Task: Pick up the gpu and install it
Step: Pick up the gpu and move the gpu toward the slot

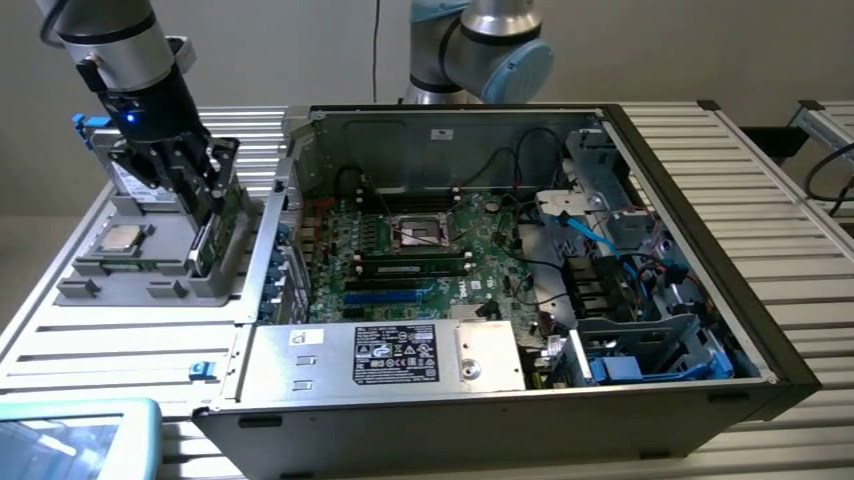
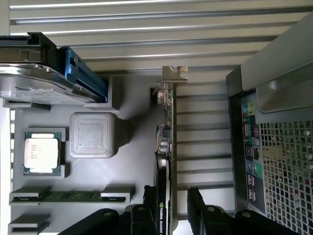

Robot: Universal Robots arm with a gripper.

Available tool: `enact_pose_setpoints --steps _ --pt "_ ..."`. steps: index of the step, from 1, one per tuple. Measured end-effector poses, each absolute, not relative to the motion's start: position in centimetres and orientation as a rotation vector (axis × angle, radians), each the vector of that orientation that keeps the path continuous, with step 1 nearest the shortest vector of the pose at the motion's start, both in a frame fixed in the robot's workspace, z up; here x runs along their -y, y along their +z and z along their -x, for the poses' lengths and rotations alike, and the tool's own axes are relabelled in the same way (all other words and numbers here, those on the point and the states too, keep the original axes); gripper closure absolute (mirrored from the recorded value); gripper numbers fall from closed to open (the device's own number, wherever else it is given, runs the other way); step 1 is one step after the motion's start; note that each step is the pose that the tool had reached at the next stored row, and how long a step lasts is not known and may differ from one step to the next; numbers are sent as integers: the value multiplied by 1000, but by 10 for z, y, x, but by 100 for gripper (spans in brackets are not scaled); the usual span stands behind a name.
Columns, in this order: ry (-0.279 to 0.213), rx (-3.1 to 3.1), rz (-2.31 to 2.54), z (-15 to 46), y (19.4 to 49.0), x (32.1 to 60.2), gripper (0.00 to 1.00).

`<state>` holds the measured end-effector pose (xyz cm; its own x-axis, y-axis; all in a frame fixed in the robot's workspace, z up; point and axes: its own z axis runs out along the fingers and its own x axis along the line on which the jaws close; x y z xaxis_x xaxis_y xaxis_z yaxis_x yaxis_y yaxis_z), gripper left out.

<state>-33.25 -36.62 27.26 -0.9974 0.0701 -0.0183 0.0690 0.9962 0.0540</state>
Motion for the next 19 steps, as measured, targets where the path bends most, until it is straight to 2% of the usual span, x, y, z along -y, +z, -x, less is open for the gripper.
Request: enact_pose_setpoints --steps 11,19 --pt "83 -3118 -109 339 253 366 60" --pt "83 -3120 -109 335 249 365 60"
